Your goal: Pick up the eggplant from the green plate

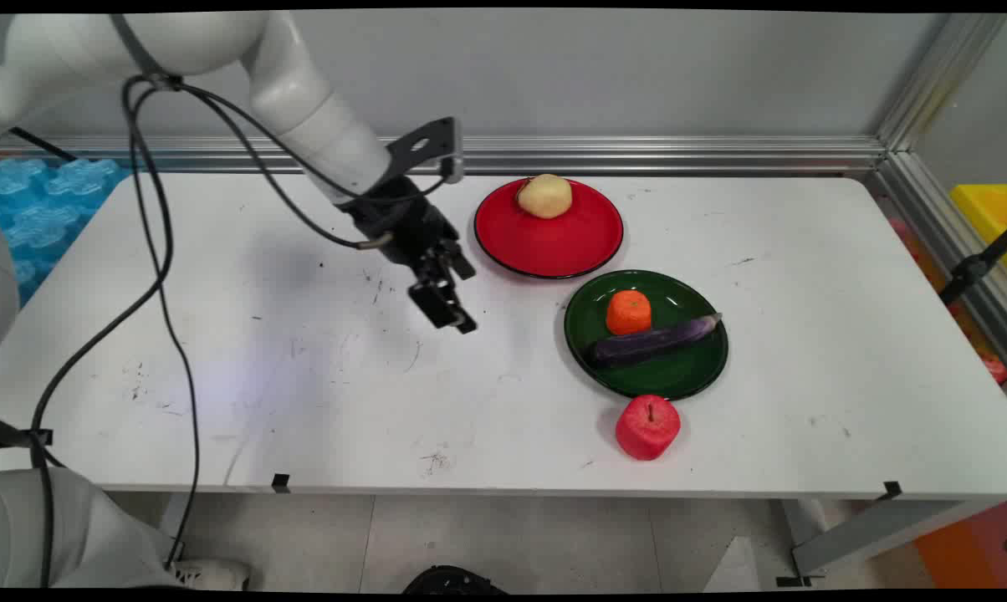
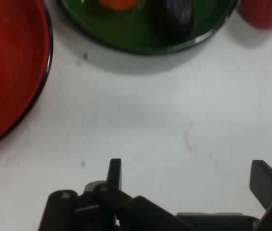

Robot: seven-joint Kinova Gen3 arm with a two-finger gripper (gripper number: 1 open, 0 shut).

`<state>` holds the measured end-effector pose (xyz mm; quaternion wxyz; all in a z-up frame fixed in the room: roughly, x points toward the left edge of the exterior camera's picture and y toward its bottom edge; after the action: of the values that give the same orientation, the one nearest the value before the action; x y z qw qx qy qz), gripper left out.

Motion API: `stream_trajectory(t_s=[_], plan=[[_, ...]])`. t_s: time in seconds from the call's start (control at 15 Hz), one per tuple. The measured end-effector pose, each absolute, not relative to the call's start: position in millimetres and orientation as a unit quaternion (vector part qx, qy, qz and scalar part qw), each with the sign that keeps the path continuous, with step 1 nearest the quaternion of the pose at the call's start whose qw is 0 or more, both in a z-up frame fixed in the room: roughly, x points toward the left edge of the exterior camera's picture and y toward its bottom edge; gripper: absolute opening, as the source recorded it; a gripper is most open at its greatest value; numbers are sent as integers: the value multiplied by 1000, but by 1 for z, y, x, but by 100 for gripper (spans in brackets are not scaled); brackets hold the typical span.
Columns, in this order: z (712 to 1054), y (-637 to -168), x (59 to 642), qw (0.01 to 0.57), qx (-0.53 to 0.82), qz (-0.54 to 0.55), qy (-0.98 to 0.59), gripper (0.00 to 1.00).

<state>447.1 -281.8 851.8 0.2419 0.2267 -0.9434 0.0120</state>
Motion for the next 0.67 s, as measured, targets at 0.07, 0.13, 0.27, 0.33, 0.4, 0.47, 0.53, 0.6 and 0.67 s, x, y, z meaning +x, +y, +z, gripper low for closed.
stream_trajectory(t_s=[0.07, 0.13, 0.27, 0.33, 0.4, 0.47, 0.53, 0.6, 0.67], plan=[[850, -285, 439, 249, 227, 15, -941, 100], [848, -288, 431, 255, 227, 18, -940, 100], [843, -295, 411, 269, 230, 26, -935, 100], [841, -296, 403, 274, 231, 30, -933, 100], [839, -298, 395, 280, 233, 34, -931, 100], [836, -299, 386, 285, 234, 39, -929, 100], [832, -299, 377, 290, 235, 45, -927, 100], [828, -299, 370, 293, 235, 50, -925, 100], [823, -299, 362, 297, 235, 54, -924, 100]])
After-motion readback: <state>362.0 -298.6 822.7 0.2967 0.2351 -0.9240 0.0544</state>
